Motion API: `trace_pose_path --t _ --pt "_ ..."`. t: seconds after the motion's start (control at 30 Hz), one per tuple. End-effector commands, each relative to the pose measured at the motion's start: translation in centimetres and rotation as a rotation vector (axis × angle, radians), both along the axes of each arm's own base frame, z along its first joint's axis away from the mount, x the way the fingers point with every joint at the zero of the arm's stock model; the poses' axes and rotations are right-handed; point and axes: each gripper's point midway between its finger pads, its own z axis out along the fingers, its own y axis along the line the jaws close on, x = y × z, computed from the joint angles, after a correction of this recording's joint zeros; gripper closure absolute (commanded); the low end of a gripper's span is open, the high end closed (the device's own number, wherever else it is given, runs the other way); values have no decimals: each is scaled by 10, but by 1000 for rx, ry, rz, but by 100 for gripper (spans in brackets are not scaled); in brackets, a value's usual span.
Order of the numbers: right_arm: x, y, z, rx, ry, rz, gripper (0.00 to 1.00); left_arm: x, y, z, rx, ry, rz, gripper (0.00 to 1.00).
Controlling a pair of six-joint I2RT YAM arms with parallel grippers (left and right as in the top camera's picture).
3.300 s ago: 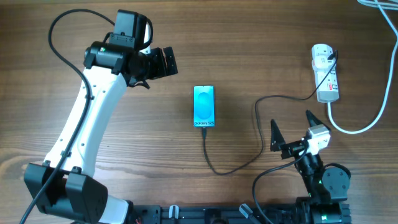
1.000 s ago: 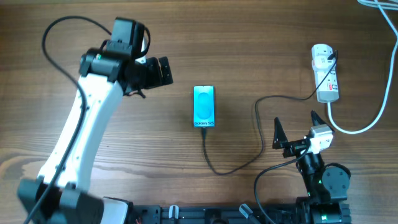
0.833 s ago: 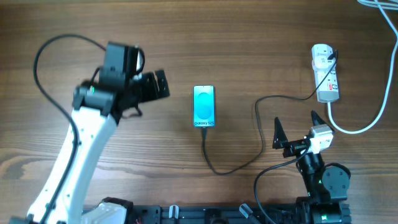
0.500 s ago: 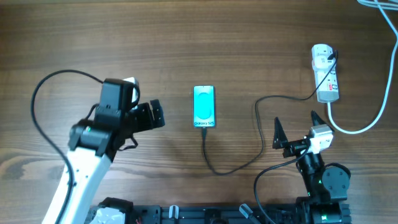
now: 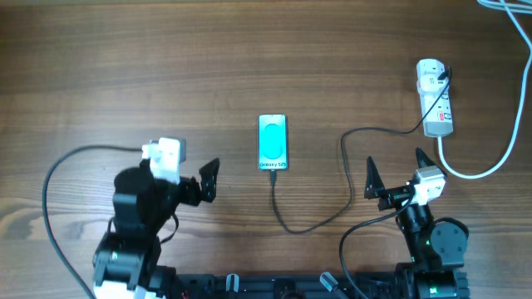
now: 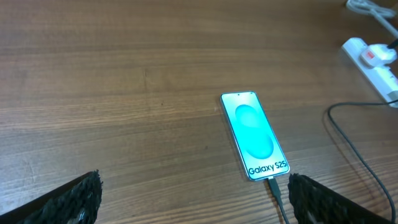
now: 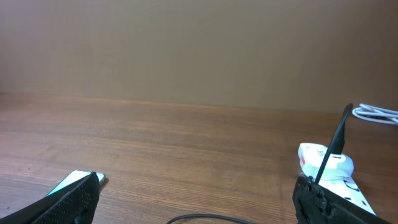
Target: Plug charger to phone and switch on socket
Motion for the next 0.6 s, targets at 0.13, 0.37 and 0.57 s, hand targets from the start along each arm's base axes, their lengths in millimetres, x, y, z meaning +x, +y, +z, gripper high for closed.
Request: trace_pose_path --t 0.13,0.37,0.57 --pt "0 -1 3 -7 -15 -9 0 -27 2 4 -28 -197 -30 0" --pt "0 -1 3 -7 -15 -9 0 -29 1 13 -44 -375 -33 0" --pt "0 -1 3 -7 -15 -9 0 -20 13 17 -91 -482 47 0"
